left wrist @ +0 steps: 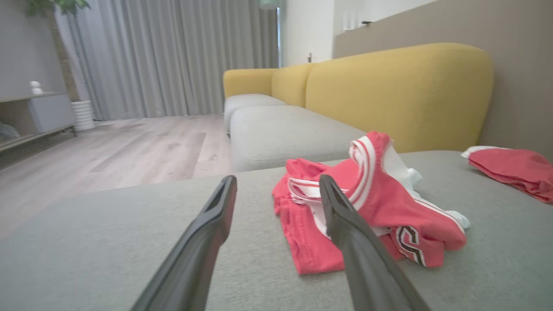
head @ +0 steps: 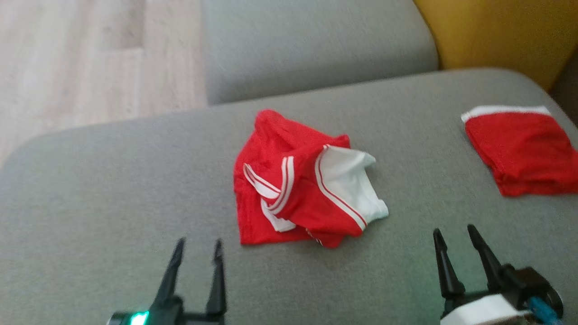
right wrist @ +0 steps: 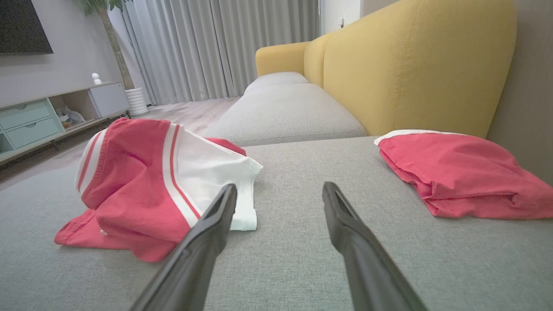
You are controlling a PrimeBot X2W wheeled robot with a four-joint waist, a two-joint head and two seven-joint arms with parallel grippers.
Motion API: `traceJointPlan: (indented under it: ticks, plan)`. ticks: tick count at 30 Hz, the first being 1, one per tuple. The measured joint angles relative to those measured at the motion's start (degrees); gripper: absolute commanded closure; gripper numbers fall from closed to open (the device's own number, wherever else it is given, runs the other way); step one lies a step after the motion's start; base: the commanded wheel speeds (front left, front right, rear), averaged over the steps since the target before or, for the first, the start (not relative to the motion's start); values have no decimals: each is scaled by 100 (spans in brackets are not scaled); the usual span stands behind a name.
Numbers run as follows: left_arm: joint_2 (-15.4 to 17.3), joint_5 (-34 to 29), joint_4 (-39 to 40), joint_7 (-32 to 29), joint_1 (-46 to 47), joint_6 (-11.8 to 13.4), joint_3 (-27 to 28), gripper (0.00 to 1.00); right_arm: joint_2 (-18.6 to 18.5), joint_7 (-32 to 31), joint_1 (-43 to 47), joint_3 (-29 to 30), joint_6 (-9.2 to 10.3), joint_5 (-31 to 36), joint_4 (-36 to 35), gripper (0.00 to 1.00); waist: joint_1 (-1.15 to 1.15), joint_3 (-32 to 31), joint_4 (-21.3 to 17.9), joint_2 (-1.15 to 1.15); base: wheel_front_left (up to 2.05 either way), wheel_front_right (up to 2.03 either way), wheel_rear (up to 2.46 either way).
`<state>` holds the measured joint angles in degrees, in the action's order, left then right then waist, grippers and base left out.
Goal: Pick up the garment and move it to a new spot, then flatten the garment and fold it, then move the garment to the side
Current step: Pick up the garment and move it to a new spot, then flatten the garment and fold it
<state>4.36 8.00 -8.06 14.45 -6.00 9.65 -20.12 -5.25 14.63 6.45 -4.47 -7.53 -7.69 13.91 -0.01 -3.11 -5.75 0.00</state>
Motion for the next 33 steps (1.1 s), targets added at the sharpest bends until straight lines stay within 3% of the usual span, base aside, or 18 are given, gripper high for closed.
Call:
traceJointPlan:
  ticks: [10,33]
  plan:
    - [-20,-42,591,0,-860,174,610,0,120,0,506,-35,0,-1,-59,0,0,-535,430,0,0,0,0]
    - [-78,-101,598,0,-1024,43,722,0,118,0,606,-192,0,-49,-88,0,1,-599,546,0,0,0,0]
